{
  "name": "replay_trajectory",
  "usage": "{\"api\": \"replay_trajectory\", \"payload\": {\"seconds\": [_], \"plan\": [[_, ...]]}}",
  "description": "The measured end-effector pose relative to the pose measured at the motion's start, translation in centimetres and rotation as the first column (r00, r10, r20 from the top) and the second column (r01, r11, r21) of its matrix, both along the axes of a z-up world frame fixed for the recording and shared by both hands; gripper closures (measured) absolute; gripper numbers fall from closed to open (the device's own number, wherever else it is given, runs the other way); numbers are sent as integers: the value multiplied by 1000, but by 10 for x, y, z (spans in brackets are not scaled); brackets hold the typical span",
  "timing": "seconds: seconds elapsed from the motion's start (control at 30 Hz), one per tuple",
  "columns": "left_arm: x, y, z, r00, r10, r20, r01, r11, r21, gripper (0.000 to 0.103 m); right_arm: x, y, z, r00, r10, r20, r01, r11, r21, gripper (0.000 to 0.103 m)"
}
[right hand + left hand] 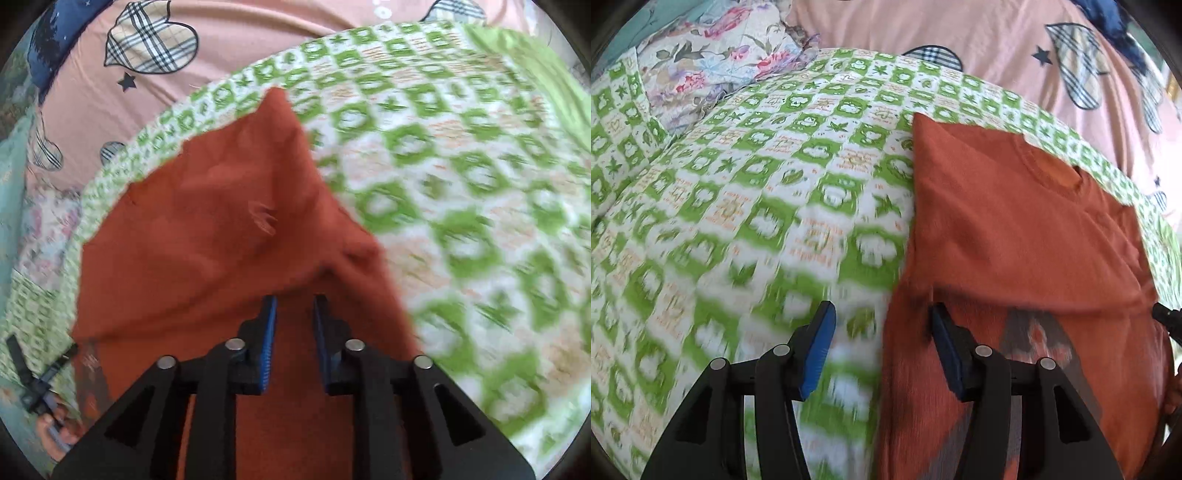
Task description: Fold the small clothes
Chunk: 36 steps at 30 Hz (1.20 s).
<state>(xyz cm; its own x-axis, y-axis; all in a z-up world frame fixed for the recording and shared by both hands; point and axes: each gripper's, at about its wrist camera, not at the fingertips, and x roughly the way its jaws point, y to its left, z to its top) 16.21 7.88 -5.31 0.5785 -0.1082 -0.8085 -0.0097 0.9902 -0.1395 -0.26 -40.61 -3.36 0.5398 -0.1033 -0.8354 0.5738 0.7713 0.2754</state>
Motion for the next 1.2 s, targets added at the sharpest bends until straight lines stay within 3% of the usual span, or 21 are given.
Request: {"api": "replay_trajectory", "payload": {"seconds": [0.2, 0.37, 0.47, 0.6, 0.8, 0.9, 1.0, 1.2], "plan": [[-78, 1, 6, 996, -87, -2, 87, 996, -19, 49, -83, 5, 14, 1000, -16, 2, 16, 998, -58, 73], [-146, 3, 9, 989, -149, -6, 148, 987, -61, 38, -129, 32, 26, 998, 51, 19, -50, 996, -77, 63], [-180, 7, 8, 981, -191, -20, 188, 977, -99, 30, -151, 47, 28, 992, 118, 50, -116, 993, -24, 60], [-213, 10, 0, 971, -238, -24, 231, 960, -161, 28, -184, 58, 26, 974, 179, 138, -192, 978, 85, 58], [-225, 5, -24, 954, -286, -88, 254, 929, -268, 28, -203, 66, 5, 955, 267, 130, -288, 938, 195, 51], [-225, -3, -25, 947, -313, -71, 284, 920, -270, 28, -206, 74, 0, 932, 325, 161, -354, 909, 220, 48], [-224, -12, -26, 928, -368, -57, 333, 888, -316, 31, -201, 81, -7, 907, 359, 220, -409, 875, 258, 46], [-220, -22, -27, 912, -409, -32, 383, 875, -296, 36, -189, 84, -14, 895, 346, 283, -424, 859, 288, 45]]}}
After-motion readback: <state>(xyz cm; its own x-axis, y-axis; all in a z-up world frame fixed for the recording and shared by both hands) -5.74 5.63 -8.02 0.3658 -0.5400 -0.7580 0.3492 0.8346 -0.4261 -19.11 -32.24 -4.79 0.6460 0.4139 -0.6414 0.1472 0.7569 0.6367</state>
